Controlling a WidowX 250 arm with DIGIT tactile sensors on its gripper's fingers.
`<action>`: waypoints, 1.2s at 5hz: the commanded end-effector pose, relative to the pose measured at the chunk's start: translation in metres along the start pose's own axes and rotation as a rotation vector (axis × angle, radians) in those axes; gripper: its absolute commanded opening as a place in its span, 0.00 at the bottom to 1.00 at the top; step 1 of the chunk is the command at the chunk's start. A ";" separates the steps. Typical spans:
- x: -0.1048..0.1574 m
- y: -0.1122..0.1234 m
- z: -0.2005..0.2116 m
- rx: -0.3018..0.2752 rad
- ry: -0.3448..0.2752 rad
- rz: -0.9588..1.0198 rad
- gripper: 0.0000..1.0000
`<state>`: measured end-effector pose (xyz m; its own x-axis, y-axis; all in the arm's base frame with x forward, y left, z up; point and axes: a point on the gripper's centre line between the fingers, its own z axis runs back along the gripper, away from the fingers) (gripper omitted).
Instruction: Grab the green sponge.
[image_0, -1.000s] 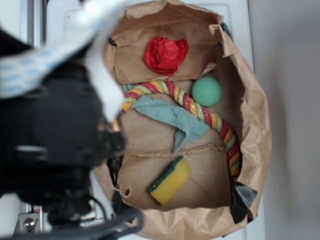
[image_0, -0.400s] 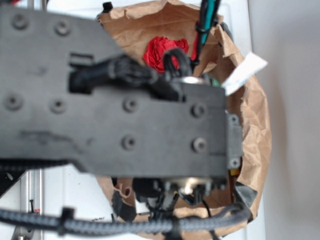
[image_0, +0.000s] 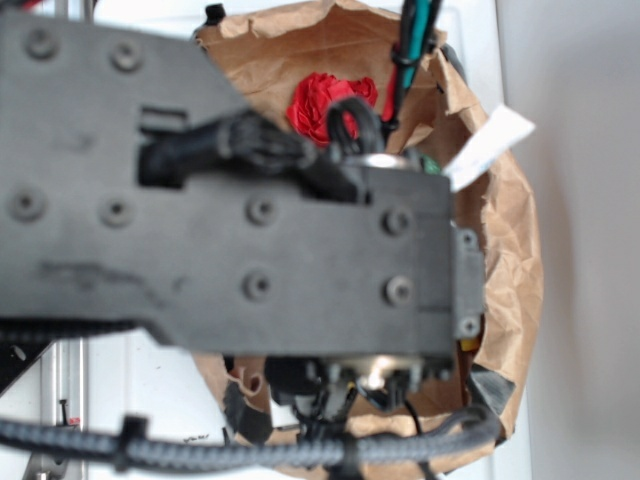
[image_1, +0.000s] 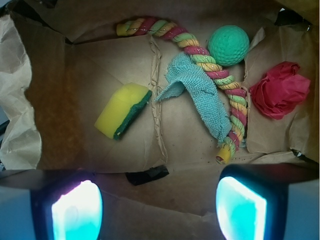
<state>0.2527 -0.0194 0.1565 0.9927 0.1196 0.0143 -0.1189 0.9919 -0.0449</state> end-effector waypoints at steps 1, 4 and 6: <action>0.014 0.010 0.026 -0.001 -0.134 0.260 1.00; 0.007 0.022 -0.022 -0.137 -0.184 0.487 1.00; 0.029 0.002 -0.056 -0.293 -0.109 0.435 1.00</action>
<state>0.2707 -0.0227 0.0841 0.8570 0.5147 -0.0270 -0.4960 0.8095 -0.3142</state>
